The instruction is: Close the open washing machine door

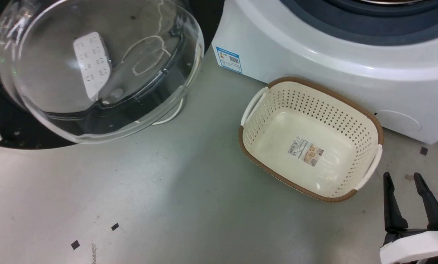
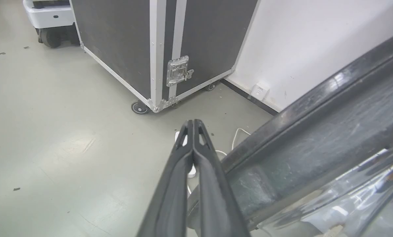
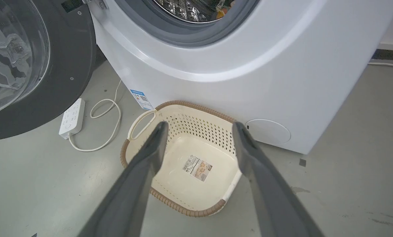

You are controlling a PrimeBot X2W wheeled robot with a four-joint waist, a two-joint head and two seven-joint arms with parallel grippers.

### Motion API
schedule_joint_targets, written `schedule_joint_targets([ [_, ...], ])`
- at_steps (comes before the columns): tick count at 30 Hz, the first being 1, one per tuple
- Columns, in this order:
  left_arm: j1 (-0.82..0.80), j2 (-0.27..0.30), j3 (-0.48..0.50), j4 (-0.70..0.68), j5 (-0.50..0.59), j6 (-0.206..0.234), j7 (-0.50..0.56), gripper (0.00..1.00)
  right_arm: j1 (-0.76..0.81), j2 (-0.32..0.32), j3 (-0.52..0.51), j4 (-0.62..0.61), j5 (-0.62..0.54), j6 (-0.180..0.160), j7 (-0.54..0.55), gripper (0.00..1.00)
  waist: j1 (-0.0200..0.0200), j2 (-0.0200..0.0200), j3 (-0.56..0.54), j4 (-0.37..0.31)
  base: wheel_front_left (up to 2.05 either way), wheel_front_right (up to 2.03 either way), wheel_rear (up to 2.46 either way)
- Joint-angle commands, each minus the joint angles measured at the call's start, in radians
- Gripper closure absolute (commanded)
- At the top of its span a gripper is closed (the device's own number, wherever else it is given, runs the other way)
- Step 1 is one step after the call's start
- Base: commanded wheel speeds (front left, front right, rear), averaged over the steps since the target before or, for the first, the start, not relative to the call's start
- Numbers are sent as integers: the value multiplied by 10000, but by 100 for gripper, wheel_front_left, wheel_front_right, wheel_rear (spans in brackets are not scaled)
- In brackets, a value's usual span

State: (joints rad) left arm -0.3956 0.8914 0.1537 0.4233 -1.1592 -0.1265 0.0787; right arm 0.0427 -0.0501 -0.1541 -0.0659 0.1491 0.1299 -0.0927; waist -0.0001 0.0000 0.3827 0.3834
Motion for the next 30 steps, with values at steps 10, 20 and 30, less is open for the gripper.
schedule_joint_targets([
  [10, -74, 342, -1470, -234, -838, -42, -30, 100, 151, -1, -80, -365, -96, 8, 136, 0, 1, 0, 320, -276, 0, 0, 0],
  [20, 278, 978, -2624, -1280, -2494, -42, 1724, 100, 37, -1, 23, 64, 125, 8, -65, 0, 1, 0, -54, 112, 0, 0, 0],
  [30, 964, 1332, -3344, -3344, -3164, -42, 2709, 100, -156, -1, 288, 1034, 590, 8, -698, 0, 1, 0, -995, 177, 0, 0, 0],
])
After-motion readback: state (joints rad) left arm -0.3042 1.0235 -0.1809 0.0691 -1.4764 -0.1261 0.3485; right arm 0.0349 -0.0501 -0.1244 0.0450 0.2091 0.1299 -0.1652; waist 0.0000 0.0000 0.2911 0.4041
